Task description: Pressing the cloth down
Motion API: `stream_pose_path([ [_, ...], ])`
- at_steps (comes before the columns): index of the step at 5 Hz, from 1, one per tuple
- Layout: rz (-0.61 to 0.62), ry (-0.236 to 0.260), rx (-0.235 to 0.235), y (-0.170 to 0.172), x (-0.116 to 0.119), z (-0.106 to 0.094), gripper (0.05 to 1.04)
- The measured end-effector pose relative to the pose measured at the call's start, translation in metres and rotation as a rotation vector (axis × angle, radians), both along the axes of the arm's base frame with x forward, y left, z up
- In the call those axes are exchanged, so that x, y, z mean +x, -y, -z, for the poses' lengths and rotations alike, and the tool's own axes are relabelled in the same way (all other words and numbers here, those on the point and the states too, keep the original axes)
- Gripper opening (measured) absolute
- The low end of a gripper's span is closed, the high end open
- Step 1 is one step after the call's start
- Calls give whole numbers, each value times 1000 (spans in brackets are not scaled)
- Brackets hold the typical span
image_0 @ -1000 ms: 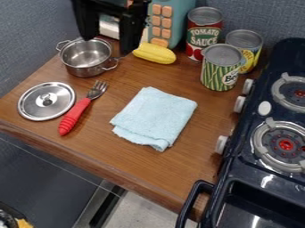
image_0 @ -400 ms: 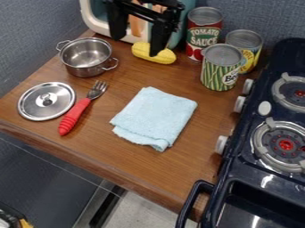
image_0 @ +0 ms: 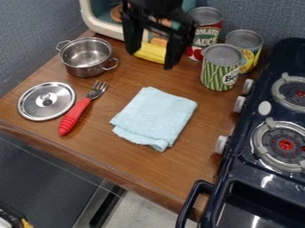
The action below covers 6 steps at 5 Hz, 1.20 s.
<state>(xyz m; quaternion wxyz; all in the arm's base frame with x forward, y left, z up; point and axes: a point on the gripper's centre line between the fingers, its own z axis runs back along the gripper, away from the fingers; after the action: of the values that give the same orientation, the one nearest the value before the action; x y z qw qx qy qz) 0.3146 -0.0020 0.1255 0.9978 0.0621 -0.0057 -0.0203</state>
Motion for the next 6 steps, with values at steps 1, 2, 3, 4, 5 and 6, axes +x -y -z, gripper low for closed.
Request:
stream_pose_path([
  [1, -14, 5, -16, 3, 3, 17, 1001],
  [2, -52, 31, -52, 7, 4, 35, 1001],
  [3, -57, 79, -59, 5, 8, 49, 1001],
  [4, -47, 69, -72, 1, 10, 63, 1001],
  [5, -50, 75, -71, -2, 10, 72, 1001],
  [6, -61, 52, -53, -4, 8, 83, 1001],
])
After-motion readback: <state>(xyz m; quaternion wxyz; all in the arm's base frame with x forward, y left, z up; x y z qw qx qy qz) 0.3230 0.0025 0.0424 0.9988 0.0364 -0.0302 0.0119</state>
